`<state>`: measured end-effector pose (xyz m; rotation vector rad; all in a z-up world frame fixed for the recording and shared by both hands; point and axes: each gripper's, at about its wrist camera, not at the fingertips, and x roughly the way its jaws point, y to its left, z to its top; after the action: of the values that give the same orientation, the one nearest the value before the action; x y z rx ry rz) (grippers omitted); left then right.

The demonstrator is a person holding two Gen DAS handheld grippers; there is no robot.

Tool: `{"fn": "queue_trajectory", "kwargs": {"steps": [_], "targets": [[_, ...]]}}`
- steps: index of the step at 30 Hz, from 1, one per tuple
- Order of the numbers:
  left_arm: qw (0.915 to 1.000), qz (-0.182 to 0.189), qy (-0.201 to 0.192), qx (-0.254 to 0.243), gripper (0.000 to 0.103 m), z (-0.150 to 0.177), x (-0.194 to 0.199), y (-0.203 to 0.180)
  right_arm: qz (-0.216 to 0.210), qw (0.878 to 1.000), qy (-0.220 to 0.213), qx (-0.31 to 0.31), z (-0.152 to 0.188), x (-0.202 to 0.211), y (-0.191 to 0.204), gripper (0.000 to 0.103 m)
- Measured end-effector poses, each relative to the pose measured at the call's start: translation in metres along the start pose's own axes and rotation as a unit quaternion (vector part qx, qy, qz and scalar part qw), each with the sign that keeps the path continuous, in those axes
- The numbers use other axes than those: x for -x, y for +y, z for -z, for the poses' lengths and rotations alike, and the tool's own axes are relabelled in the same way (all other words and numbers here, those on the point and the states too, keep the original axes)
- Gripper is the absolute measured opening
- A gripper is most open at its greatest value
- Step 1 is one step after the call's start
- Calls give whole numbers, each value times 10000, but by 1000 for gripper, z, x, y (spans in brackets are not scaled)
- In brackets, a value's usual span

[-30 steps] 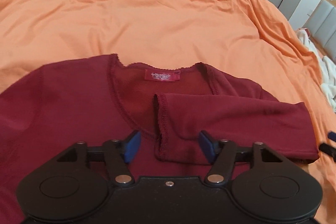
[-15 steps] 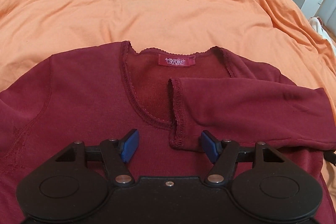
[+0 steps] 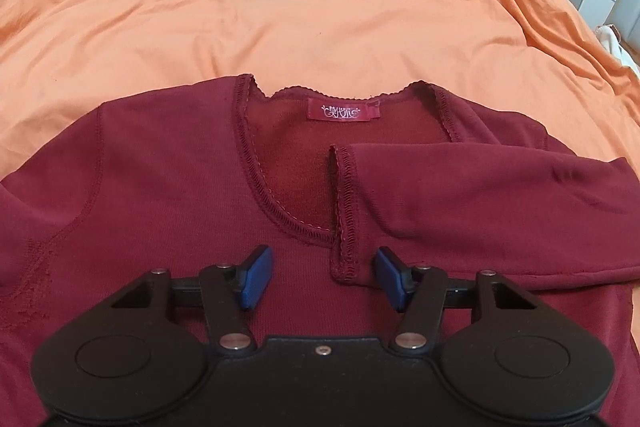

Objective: Fold small clothes

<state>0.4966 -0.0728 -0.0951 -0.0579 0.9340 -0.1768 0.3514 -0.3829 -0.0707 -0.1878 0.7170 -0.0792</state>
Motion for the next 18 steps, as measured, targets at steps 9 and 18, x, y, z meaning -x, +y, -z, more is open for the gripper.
{"fn": "queue_trajectory", "kwargs": {"steps": [9,18], "targets": [[9986,297,-288,339,91,-16,64,29,-186,9998,-85,-75,-8,32,1,73],[9874,-885,-762,1068,102,-19,141,171,-1098,9921,-551,-271,-34,95,34,103]]}}
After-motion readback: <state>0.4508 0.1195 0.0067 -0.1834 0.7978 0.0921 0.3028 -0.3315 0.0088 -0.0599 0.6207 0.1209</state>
